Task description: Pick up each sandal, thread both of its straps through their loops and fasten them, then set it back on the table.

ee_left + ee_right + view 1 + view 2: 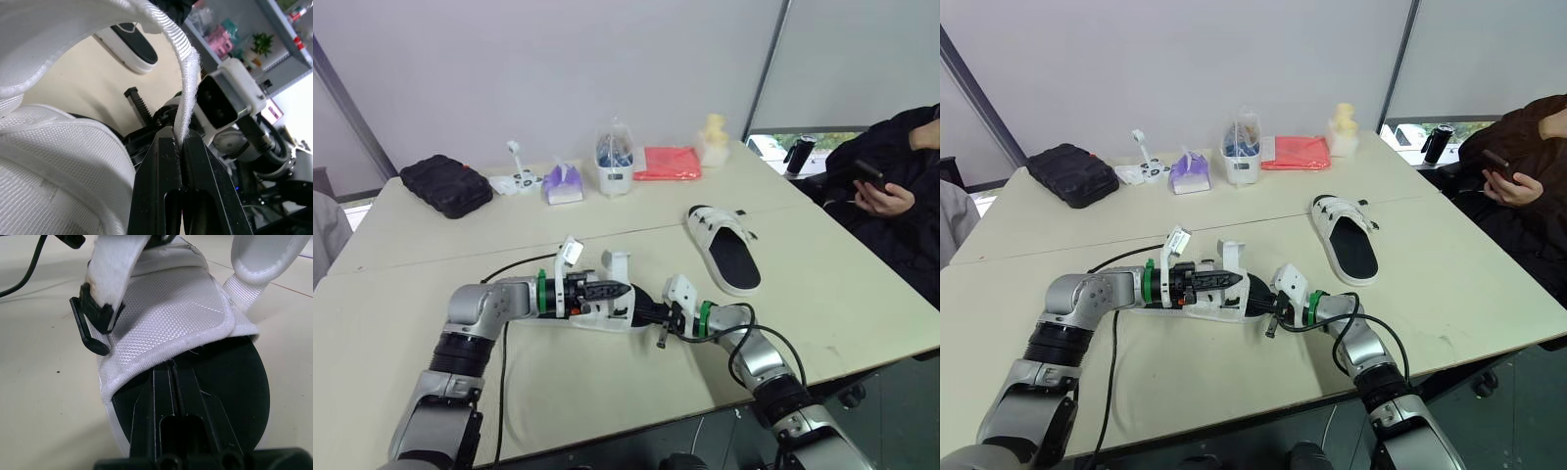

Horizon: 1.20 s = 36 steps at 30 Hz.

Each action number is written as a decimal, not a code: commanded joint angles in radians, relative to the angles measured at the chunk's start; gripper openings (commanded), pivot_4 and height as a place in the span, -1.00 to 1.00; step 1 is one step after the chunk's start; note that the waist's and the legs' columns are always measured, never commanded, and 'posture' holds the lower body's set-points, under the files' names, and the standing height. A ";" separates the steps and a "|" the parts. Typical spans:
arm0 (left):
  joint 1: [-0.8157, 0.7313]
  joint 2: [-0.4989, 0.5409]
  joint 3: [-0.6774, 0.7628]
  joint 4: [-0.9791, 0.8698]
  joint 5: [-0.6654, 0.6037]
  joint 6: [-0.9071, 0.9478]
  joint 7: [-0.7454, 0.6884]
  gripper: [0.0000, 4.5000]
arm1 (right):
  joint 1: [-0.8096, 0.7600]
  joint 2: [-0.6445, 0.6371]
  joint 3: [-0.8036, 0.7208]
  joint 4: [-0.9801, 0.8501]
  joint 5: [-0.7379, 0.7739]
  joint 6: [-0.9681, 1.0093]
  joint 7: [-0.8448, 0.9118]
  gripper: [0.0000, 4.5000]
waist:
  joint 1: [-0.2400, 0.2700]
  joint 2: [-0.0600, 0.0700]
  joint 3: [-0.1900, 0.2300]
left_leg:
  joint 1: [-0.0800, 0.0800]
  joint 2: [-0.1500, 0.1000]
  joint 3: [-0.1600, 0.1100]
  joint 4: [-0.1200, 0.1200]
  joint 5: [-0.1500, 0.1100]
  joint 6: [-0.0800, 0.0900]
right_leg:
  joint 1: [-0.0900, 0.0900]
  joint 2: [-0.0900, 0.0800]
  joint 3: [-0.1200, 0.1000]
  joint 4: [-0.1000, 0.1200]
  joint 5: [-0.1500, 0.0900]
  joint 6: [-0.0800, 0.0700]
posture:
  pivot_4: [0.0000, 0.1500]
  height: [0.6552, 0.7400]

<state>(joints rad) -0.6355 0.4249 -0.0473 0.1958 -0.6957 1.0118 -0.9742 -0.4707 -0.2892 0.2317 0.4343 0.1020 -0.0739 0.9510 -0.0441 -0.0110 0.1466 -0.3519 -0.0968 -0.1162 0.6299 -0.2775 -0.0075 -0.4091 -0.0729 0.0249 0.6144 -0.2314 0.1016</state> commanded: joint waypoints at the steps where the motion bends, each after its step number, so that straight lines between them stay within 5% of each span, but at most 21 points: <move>1: -0.011 0.010 -0.001 0.000 0.009 -0.013 -0.028 -1.00 | 0.041 0.001 0.052 0.062 -0.056 0.046 -0.004 -1.00 | 0.000 0.000 0.000 | 0.000 0.000 0.000 0.000 0.000 0.000 | 0.000 0.000 0.000 0.000 0.000 0.000 | 1.00 1.00; 36: 0.084 0.083 -0.132 -0.082 0.201 -0.233 -0.136 -1.00 | 0.043 0.006 0.054 0.069 -0.057 0.043 -0.006 -1.00 | 0.000 0.000 0.000 | 0.000 0.001 0.000 -0.001 0.000 0.000 | 0.000 0.000 0.000 0.000 0.000 0.000 | 1.00 1.00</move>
<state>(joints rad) -0.5646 0.4916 -0.1757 0.1308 -0.5092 0.7718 -1.1110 -0.4694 -0.2866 0.2326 0.4344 0.1020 -0.0739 0.9486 -0.0443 -0.0108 0.1465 -0.3516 -0.0959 -0.1162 0.6294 -0.2776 -0.0074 -0.4090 -0.0726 0.0252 0.6143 -0.2315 0.1014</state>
